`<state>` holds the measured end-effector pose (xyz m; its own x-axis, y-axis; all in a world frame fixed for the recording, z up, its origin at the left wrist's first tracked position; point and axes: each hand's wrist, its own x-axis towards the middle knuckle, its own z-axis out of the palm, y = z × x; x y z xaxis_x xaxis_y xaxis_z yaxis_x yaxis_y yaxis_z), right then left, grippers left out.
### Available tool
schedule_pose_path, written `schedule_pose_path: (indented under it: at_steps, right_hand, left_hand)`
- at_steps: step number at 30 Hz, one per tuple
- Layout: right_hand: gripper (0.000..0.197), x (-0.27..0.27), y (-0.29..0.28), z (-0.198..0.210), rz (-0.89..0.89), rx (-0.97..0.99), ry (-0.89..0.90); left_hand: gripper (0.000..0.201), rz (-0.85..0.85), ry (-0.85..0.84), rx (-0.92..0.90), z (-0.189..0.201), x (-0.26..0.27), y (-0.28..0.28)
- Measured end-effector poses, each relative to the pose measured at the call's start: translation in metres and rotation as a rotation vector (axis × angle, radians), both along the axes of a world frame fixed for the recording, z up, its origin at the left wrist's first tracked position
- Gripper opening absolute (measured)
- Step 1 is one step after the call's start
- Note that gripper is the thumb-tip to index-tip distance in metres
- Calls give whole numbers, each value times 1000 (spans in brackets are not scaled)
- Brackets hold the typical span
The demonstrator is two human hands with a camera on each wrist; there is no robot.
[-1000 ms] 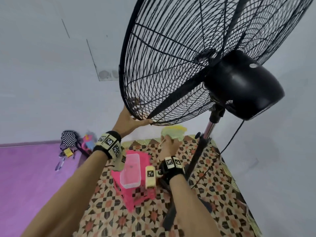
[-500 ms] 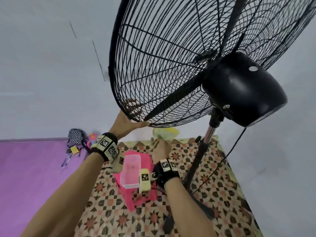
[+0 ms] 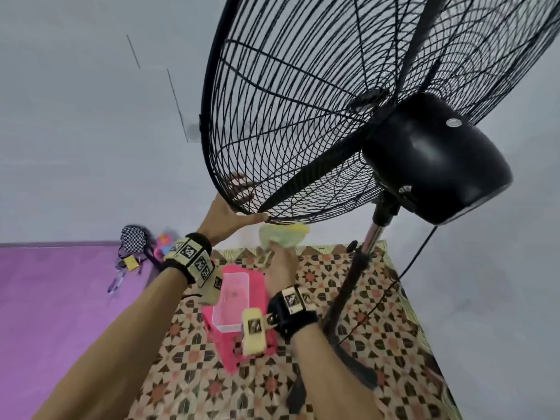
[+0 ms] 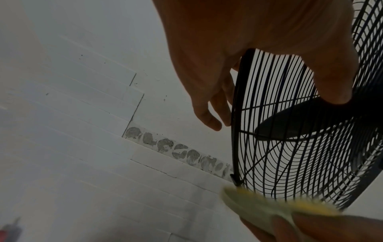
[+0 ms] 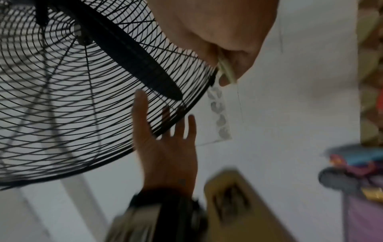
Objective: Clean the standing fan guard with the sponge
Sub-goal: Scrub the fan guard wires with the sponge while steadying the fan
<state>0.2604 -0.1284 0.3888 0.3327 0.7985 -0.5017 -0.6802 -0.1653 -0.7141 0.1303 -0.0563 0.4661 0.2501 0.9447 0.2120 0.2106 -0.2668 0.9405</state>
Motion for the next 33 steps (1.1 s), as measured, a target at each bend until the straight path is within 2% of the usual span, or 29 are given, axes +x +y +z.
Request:
schedule_pose_path:
  at_steps: [4,5,8,10,12,16,19,22,25,26,28,30,33]
  right_hand:
    - [9,-15,-40,-9,273,150,-42]
    - [12,-11,-39,-11,256,124,-12]
    - [20,12,-11,-12,29,24,115]
    - [24,20,7,-8,-80,-7,138]
    - [23,14,3,-3,-27,34,131]
    - [27,0,-33,-12,242,134,-7]
    - [36,19,-31,-23,116,-12,-104]
    - [32,45,-19,-7,-46,-84,-292]
    - [36,43,-22,17,-12,14,-492]
    - [27,36,-29,26,41,60,-533]
    - [16,26,-46,28,153,150,-539]
    - [17,29,-58,21,217,199,-516]
    - [15,43,-49,15,151,94,-399]
  left_hand:
    - [97,1,49,3,3,-2,4]
    - [96,2,48,1,2,-2,3]
    - [90,1,32,12,-3,-1,-1]
    - [90,-10,20,13,-4,-1,-1]
    - [91,-18,-3,1,-3,-2,3]
    - [93,-36,13,10,1,0,7]
    - [92,-27,12,6,-4,-2,4]
    - [91,-22,27,13,-10,-3,-3]
    - [90,-5,9,21,-14,-1,-6]
    - [93,8,-6,13,-14,-1,-5]
    - [95,20,-3,12,-12,1,-2]
    - [91,16,3,10,-13,2,0]
    - [91,23,-14,16,-16,4,-7]
